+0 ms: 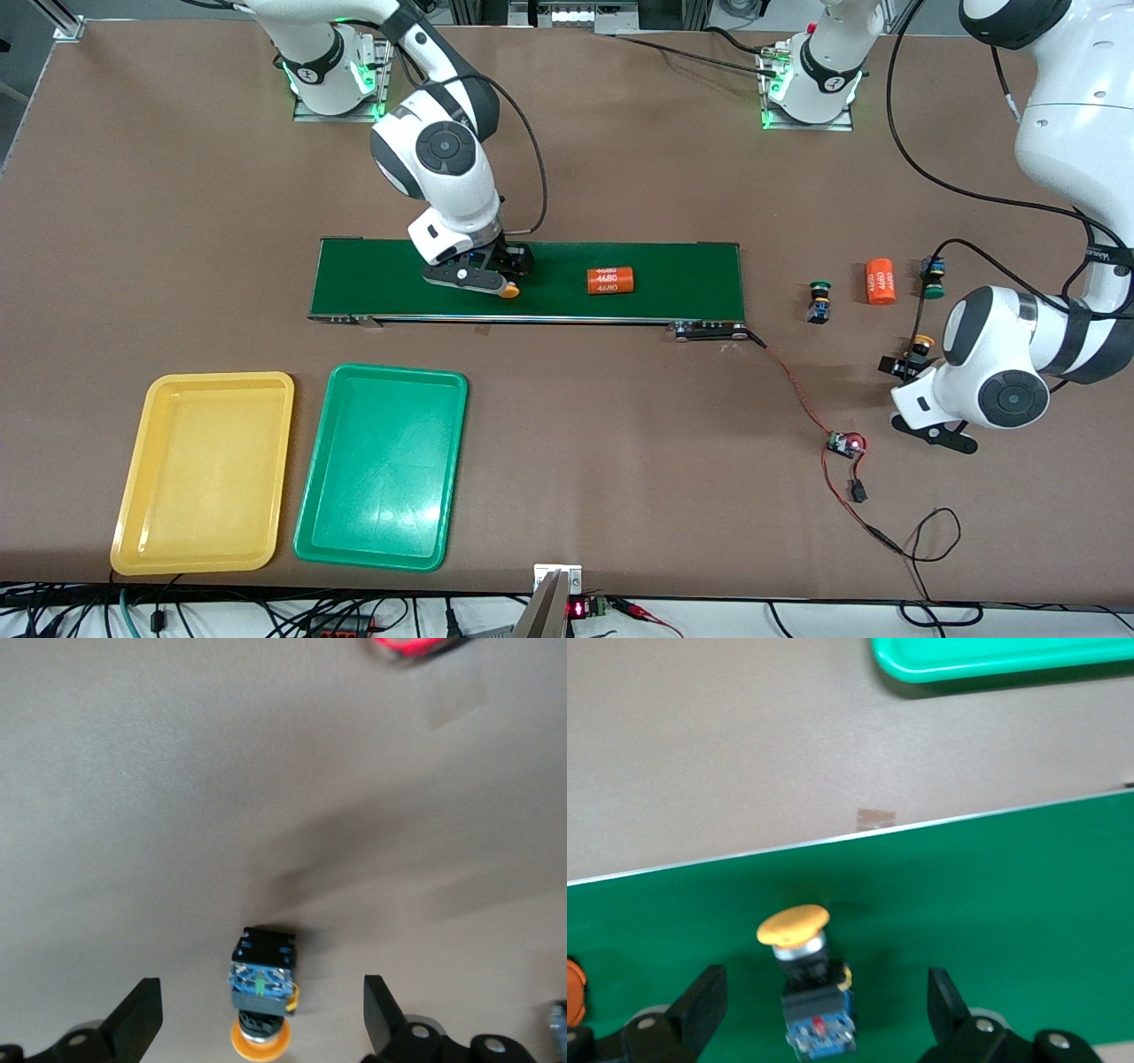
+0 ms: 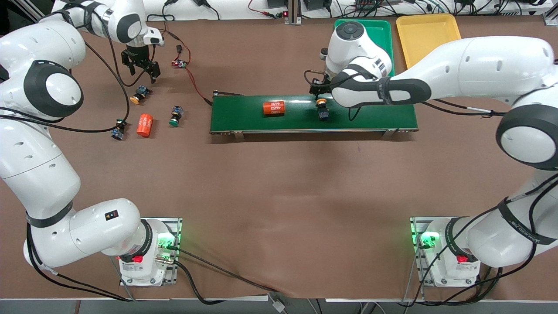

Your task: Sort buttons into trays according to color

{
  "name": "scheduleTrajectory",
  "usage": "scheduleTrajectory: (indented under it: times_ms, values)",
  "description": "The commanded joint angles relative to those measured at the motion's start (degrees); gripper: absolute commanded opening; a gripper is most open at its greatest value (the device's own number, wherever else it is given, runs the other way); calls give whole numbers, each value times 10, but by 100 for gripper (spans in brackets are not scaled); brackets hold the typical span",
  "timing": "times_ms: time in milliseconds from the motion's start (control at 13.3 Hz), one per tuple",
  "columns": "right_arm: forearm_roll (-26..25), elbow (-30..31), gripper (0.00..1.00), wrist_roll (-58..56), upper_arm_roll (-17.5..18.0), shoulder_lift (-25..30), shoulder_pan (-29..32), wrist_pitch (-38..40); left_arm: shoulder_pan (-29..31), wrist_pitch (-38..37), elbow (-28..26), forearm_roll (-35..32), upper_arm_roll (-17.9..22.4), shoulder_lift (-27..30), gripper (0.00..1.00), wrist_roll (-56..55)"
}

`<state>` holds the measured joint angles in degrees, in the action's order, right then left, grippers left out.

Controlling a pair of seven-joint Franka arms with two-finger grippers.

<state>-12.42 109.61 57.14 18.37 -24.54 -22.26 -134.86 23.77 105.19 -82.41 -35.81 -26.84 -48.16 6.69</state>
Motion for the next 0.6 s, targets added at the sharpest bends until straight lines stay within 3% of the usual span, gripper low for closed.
scheduleTrajectory:
  times_ms: [0, 75, 151, 301, 376, 527]
  values:
    - [-30, -15, 100, 14, -9, -28, -16, -12, 26, 59, -62, -16, -2, 5, 100, 22]
    - [-37, -12, 100, 14, -9, -31, -16, -12, 34, 76, -75, -16, -2, 5, 100, 27]
    - [-39, -9, 100, 12, -9, -30, -16, -10, 46, 87, -83, -17, -2, 4, 93, 30]
    - [-44, -1, 100, 7, -9, -30, -15, -8, 46, 92, -90, -17, -2, 3, 66, 36]
    - [-47, 2, 93, 6, -9, -30, -14, -8, 47, 90, -89, -17, -2, 3, 54, 36]
    - [-48, 3, 57, -1, -9, -30, -13, -8, 49, 78, -93, -16, -3, 6, 39, 43]
